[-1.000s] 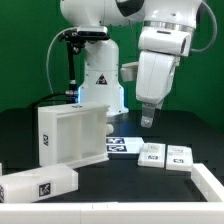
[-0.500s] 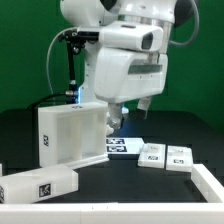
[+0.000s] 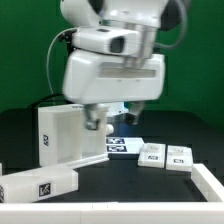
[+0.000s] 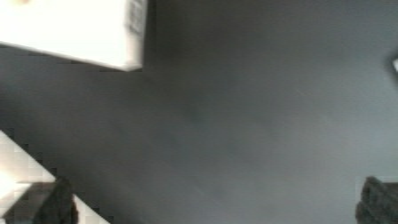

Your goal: Assemble cabinet

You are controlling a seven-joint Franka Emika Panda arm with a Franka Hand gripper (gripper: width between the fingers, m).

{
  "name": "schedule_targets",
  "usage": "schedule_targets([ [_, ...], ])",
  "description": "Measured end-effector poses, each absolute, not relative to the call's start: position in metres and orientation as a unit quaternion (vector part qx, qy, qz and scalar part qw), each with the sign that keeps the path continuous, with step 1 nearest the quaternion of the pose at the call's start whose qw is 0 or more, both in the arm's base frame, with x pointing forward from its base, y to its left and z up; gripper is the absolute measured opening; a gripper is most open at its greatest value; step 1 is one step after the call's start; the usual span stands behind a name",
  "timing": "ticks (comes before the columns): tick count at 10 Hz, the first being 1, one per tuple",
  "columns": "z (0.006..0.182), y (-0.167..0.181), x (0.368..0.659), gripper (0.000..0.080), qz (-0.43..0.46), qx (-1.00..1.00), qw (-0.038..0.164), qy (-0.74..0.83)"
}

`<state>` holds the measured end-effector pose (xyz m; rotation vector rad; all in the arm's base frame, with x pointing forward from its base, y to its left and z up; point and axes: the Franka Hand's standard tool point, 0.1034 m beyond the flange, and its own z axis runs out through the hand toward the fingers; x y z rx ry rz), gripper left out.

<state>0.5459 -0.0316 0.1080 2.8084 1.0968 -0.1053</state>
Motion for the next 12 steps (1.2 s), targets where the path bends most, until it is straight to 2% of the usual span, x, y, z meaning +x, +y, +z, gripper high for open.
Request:
schedule_targets([
  [1, 0.108, -0.045, 0.545, 0.0797, -0.036, 0.926, 0.062, 0.37],
  [5, 0.105, -0.046, 0.543, 0.0797, -0.039, 0.925, 0.06, 0.373],
  [8, 0.071, -0.099, 0.519, 0.0797, -0.07, 0.926, 0.06, 0.367],
  [9, 0.068, -0.114, 0.517, 0.0797, -0.073, 0.925, 0.06, 0.369],
  [12, 0.065, -0.096, 0.513, 0.0797, -0.138, 0.926, 0.064, 0.345],
])
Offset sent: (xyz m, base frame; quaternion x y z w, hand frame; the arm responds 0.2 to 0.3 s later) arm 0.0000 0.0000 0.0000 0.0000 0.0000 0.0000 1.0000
